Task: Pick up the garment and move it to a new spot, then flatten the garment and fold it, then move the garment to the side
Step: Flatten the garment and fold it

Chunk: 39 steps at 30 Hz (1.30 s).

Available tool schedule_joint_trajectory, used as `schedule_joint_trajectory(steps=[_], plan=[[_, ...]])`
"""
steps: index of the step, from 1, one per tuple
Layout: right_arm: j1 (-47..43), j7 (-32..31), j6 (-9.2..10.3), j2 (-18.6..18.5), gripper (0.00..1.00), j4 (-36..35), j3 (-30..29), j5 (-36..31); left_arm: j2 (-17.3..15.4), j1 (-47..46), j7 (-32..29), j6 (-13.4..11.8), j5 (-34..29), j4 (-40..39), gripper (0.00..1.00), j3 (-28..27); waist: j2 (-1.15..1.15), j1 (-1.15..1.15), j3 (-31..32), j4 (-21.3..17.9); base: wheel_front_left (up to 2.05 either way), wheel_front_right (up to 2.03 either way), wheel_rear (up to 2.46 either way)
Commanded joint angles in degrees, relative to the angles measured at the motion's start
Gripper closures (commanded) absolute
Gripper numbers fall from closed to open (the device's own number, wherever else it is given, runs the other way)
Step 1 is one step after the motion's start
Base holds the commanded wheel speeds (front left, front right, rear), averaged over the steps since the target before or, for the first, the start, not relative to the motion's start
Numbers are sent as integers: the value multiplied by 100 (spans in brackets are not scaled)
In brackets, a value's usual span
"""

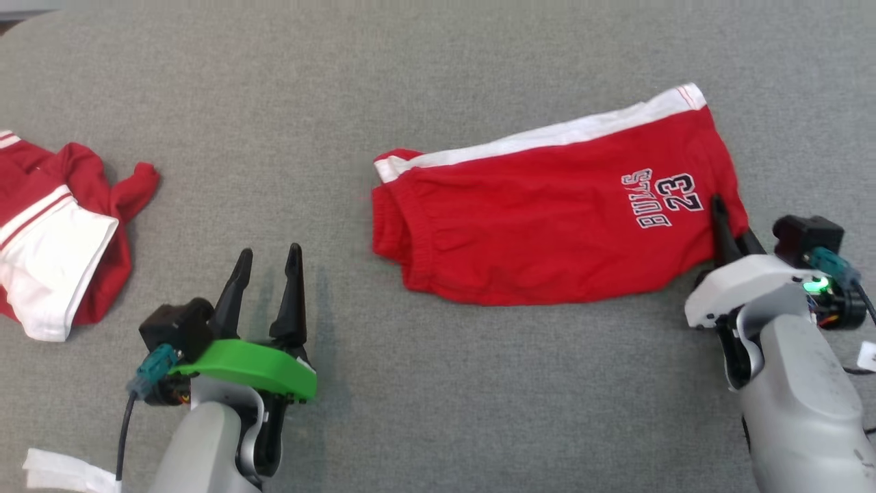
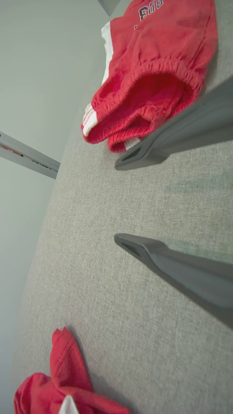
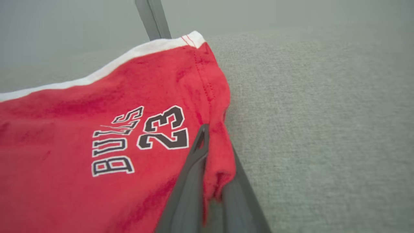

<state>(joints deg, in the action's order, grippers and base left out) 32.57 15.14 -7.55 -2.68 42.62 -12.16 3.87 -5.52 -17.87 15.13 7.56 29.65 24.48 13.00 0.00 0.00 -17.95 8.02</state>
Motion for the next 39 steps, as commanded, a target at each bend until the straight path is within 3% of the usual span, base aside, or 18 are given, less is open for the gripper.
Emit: schedule_joint_trajectory(steps=[1, 10, 15, 23, 29, 30, 31, 32, 36, 39], plan=[[-211, 0, 12, -40, 100, -124, -89, 62, 27, 161, 2, -19, -65, 16, 0, -67, 0, 0, 346, -128, 0, 0, 0], [-1311, 0, 12, -48, 100, -770, -490, 184, 171, 825, 3, -19, -340, 11, 0, -274, 0, 0, 861, -259, 0, 0, 0], [-1233, 0, 11, -34, 100, -1341, -85, 280, 196, 950, 2, -19, -383, 27, 0, -228, 0, 0, 915, -224, 0, 0, 0], [-664, 0, 11, -36, 100, -2108, 2040, 1131, 232, 829, 3, -19, -395, 91, 0, -121, 0, 0, 912, 33, 0, 0, 0], [-408, 1, 11, -41, 100, -1534, 3813, 1527, 244, 763, 2, -19, -418, 182, 0, -46, 0, 0, 851, 336, 0, 0, 0], [-392, 1, 11, -42, 80, -1472, 3974, 1579, 246, 751, 2, -19, -418, 191, 0, -27, 0, 0, 841, 371, 0, 0, 0], [-396, 1, 11, -44, 51, -1413, 4128, 1635, 247, 744, 3, -19, -420, 203, 0, -19, 0, 0, 837, 396, 0, 0, 0], [-421, 1, 11, -43, 0, -1364, 4236, 1708, 247, 741, 2, -19, -450, 213, 0, -9, 0, 0, 832, 416, 0, 0, 0], [-582, 0, 11, -43, 0, -1409, 4306, 1799, 252, 767, 3, -19, -606, 201, 0, -77, 0, 0, 843, 360, 0, 0, 0], [-684, 1, 11, -43, 0, -1509, 3997, 1618, 250, 869, 3, -19, -826, 140, 0, -223, 0, 0, 891, 213, 0, 0, 0]])
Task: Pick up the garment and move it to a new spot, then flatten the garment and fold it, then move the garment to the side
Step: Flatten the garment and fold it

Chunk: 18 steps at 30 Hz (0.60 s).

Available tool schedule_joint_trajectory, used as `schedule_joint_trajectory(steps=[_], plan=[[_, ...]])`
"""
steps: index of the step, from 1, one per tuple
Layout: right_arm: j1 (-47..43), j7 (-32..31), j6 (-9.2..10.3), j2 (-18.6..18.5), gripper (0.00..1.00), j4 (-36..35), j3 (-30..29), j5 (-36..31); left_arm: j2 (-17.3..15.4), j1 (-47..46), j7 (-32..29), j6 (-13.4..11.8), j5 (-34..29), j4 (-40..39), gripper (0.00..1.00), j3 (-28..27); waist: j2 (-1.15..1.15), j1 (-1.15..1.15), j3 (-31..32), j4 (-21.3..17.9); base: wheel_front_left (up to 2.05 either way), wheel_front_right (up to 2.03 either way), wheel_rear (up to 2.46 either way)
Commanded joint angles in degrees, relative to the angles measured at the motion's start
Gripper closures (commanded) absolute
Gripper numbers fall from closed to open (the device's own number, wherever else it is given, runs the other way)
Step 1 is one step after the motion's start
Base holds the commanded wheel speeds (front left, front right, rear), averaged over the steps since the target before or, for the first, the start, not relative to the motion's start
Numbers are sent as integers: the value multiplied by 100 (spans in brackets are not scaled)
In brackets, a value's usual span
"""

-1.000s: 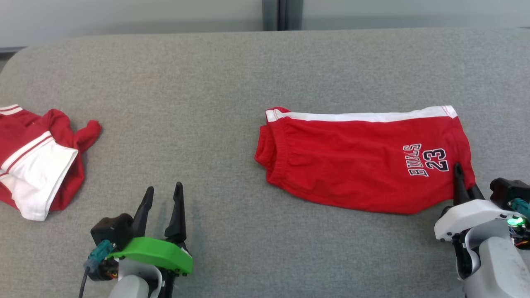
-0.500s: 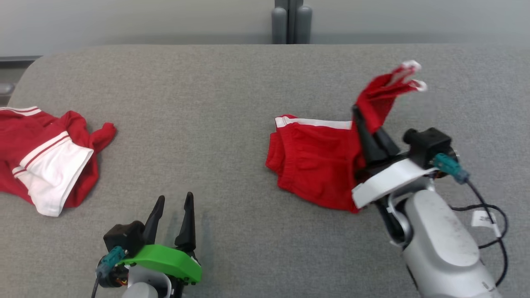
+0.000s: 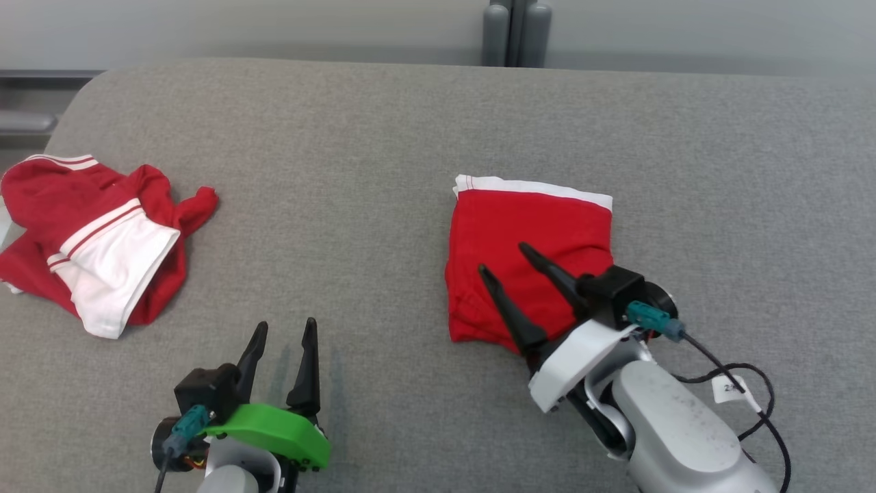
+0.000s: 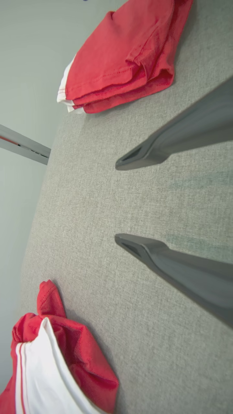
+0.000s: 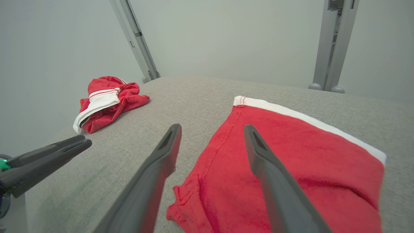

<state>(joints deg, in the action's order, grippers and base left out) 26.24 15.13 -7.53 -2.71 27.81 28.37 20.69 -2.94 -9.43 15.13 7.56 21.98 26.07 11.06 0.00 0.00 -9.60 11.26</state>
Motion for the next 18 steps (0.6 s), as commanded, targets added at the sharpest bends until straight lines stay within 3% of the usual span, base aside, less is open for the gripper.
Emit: schedule_joint_trajectory(steps=[1, 10, 18], plan=[[-107, 2, 9, -39, 0, -62, -205, -132, -7, 60, 2, -19, -112, -39, 0, -68, 0, 0, 73, -156, 0, 0, 0], [-844, 1, 9, -27, 0, -358, -1959, -1034, -11, 348, 3, -20, -1090, -444, 0, -578, 0, 0, 280, -581, 0, 0, 0], [-1566, 1, 9, -31, 0, -345, -2579, -1113, -7, 729, 2, -75, -1552, -667, 0, -685, 0, 0, 545, -739, 0, 0, 0]])
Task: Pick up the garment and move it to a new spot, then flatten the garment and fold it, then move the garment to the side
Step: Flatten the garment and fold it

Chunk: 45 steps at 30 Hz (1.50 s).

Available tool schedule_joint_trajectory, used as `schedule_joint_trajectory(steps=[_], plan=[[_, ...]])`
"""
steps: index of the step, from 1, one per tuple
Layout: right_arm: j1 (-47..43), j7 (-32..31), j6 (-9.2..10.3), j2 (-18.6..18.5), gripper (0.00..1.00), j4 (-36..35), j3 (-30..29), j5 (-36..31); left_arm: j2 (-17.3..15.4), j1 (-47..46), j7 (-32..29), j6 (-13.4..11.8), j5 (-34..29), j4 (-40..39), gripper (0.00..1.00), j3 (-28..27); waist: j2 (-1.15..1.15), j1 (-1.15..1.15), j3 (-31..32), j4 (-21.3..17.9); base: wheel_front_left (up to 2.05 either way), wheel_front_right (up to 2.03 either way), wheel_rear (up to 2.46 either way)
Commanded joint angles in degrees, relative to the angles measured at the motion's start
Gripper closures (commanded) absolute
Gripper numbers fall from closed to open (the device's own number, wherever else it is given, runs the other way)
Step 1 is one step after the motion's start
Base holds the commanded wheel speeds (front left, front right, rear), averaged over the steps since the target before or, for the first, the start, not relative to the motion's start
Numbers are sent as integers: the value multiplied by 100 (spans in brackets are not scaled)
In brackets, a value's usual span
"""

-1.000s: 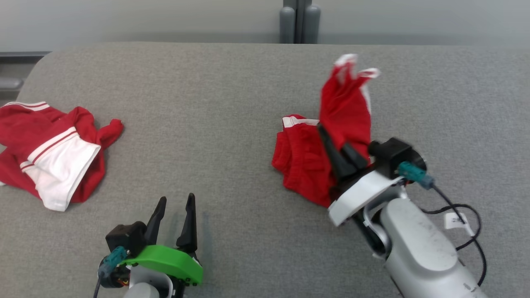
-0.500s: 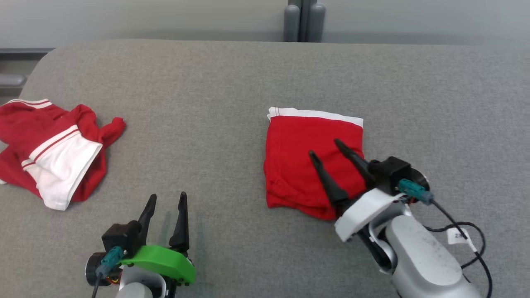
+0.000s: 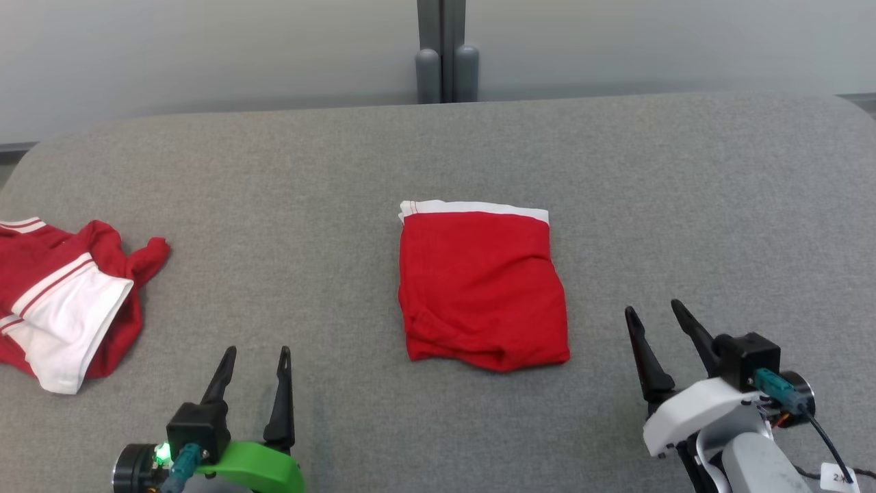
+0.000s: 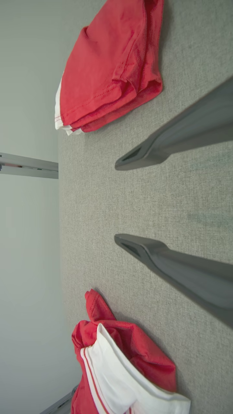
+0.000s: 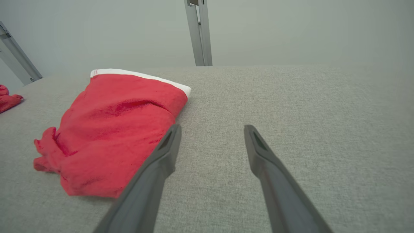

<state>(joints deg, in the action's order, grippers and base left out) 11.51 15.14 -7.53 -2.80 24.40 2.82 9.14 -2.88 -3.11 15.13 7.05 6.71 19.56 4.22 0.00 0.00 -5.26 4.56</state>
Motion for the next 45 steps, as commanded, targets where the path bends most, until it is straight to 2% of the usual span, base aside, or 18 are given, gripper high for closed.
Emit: schedule_joint_trajectory(steps=[1, 10, 15, 16, 17, 19, 26, 35, 40, 45], plan=[[-176, 0, 9, -21, 0, 8, -55, 71, -13, 147, 2, -53, -76, -52, 0, 14, 0, 0, 139, -77, 0, 0, 0], [-617, 0, 9, -22, 0, 52, -52, 239, -12, 534, 2, -313, -171, -238, 0, 306, 0, 0, 256, -82, 0, 0, 0], [-403, 0, 9, -21, 0, 56, 70, 166, -12, 364, 2, -299, -119, -249, 0, 394, 0, 0, 139, 17, 0, 0, 0], [-345, 0, 9, -22, 3, 69, 106, 138, -12, 318, 2, -290, -99, -243, 0, 401, 0, 0, 109, 49, 0, 0, 0], [-270, 1, 9, -21, 38, 90, 160, 108, -12, 279, 2, -273, -91, -233, 0, 419, 0, 0, 76, 102, 0, 0, 0], [-107, 1, 9, -21, 100, 134, 293, 56, -12, 246, 2, -266, -43, -210, 0, 438, 0, 0, 9, 208, 0, 0, 0], [775, 0, 9, -25, 100, 563, 1005, -123, -12, -30, 2, -215, 146, -175, 0, 563, 0, 0, -373, 676, 0, 0, 0], [1703, 0, 9, -26, 100, 1808, 1876, -318, -11, -239, 2, -180, 300, -98, 0, 719, 0, 0, -633, 1319, 0, 0, 0], [1733, 0, 9, -27, 100, 1987, 2443, -146, -9, -206, 2, -187, 326, -78, 0, 703, 0, 0, -607, 1435, 0, 0, 0], [1525, 0, 9, -27, 100, 1991, 3091, 105, -10, -65, 2, -225, 303, -58, 0, 636, 0, 0, -454, 1308, 0, 0, 0]])
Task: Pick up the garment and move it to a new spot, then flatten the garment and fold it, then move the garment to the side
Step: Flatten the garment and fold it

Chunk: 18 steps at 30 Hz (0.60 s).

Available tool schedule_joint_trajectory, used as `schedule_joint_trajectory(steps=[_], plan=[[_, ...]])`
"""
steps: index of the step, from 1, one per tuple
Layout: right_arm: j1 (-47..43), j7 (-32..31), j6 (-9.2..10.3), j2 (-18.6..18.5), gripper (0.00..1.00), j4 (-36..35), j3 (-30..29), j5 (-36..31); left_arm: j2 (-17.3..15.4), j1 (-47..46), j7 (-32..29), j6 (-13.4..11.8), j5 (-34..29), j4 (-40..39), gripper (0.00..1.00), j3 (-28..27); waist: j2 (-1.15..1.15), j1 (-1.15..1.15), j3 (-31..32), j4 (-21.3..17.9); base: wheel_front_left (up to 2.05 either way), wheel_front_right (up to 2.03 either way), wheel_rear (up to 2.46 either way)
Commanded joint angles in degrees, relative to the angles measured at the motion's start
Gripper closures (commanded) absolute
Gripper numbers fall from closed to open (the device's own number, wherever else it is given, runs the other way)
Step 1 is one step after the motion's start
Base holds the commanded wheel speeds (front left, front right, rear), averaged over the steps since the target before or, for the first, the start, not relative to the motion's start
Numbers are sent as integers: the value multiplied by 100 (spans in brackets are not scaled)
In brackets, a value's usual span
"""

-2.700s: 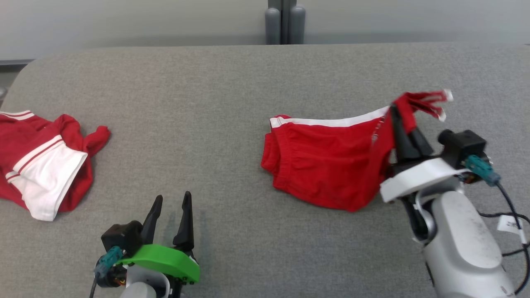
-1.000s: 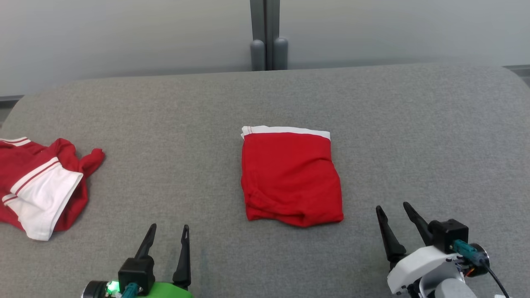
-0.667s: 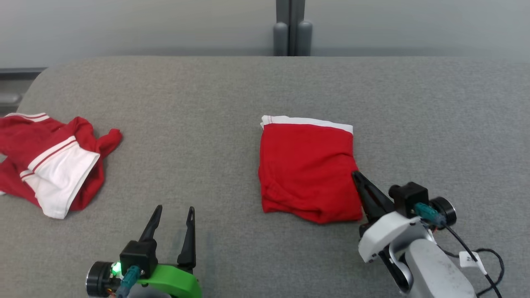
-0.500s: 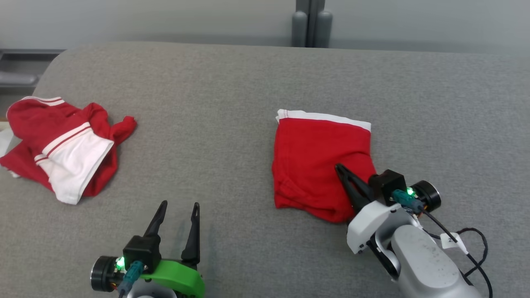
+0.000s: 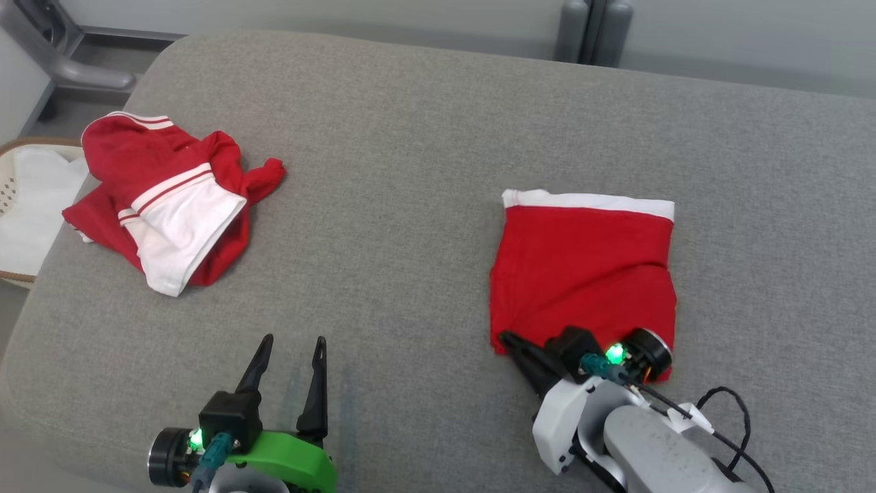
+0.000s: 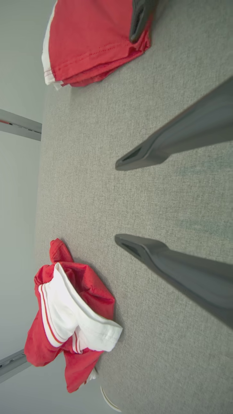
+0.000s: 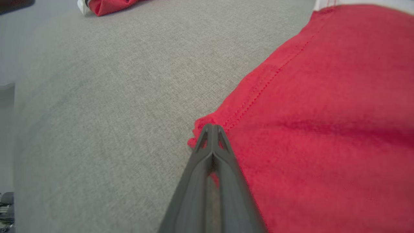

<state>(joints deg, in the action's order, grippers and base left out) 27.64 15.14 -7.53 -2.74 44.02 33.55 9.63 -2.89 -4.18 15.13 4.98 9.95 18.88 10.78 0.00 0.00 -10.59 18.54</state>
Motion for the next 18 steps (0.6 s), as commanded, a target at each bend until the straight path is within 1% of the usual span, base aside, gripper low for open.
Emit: schedule_joint_trajectory(steps=[1, 4, 6, 8, 12, 17, 18], plan=[[-107, 0, 9, -32, 100, 16, 133, 125, -9, 50, 2, -17, -37, 3, 0, -23, 0, 0, 111, -132, 0, 0, 0], [-135, 1, 9, -30, 100, -134, 348, 357, -10, 110, 2, -18, -76, -16, 0, -35, 0, 0, 220, -308, 0, 0, 0], [-129, 1, 9, -33, 100, -327, 268, 423, -10, 118, 2, -30, -104, -41, 0, -55, 0, 0, 283, -437, 0, 0, 0], [-184, 1, 9, -34, 100, -563, 47, 399, -9, 112, 2, -42, -127, -60, 0, -79, 0, 0, 342, -565, 0, 0, 0], [-416, 1, 9, -33, 100, -1140, -788, 238, -10, 109, 2, -50, -192, -83, 0, -138, 0, 0, 447, -800, 0, 0, 0], [-909, 0, 9, -27, 100, -1797, -2048, -18, -10, 152, 2, -61, -348, -114, 0, -195, 0, 0, 598, -1052, 0, 0, 0], [-1004, 0, 9, -28, 96, -1866, -2250, -39, -10, 162, 2, -61, -387, -115, 0, -201, 0, 0, 620, -1088, 0, 0, 0]])
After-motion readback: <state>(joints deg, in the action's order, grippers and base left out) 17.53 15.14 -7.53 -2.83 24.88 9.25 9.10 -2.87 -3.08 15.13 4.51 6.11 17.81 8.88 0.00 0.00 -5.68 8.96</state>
